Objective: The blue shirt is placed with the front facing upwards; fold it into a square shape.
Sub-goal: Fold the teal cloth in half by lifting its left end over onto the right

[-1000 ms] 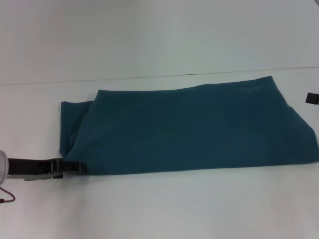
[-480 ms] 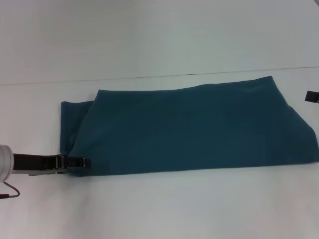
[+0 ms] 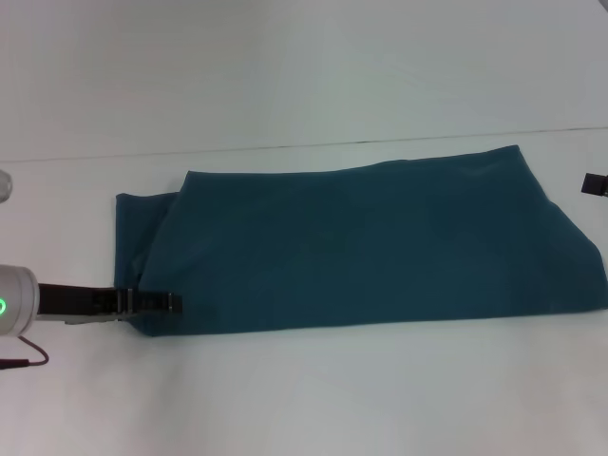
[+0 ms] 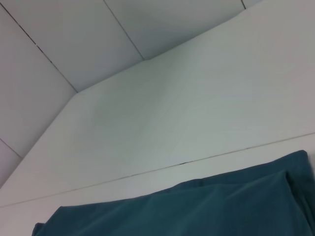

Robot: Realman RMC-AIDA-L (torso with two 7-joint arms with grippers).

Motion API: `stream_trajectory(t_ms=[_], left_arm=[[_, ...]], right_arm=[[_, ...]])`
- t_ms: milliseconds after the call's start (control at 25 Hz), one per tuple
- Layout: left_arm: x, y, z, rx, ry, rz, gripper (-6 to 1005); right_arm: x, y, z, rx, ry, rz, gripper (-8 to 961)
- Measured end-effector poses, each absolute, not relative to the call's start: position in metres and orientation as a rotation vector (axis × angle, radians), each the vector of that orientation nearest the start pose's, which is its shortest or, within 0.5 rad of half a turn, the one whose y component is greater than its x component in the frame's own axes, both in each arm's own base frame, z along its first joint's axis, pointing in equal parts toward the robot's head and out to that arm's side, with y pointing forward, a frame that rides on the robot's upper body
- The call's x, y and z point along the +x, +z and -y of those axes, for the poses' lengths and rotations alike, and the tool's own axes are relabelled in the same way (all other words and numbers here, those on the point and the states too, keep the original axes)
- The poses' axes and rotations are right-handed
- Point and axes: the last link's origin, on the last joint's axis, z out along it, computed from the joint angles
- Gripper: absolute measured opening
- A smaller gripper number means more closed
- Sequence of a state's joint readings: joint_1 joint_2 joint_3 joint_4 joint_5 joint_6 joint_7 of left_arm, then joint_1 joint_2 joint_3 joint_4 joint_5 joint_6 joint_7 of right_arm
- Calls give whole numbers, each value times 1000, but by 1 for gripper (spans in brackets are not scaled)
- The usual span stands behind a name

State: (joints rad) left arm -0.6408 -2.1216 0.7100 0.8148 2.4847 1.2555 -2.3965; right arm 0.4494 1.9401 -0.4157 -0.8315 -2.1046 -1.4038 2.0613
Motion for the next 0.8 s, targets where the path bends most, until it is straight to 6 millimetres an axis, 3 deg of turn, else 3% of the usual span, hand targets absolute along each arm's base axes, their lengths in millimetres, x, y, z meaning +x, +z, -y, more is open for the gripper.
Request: stream_trajectory(t_ms=[720, 800], left_arm=[[-273, -5, -384, -2223, -175, 1560, 843], [-273, -5, -385, -2217, -177, 1556, 800]], right_arm=[[343, 131, -344, -1996, 683, -1375, 915], [343, 131, -345, -1995, 683, -1375, 916]])
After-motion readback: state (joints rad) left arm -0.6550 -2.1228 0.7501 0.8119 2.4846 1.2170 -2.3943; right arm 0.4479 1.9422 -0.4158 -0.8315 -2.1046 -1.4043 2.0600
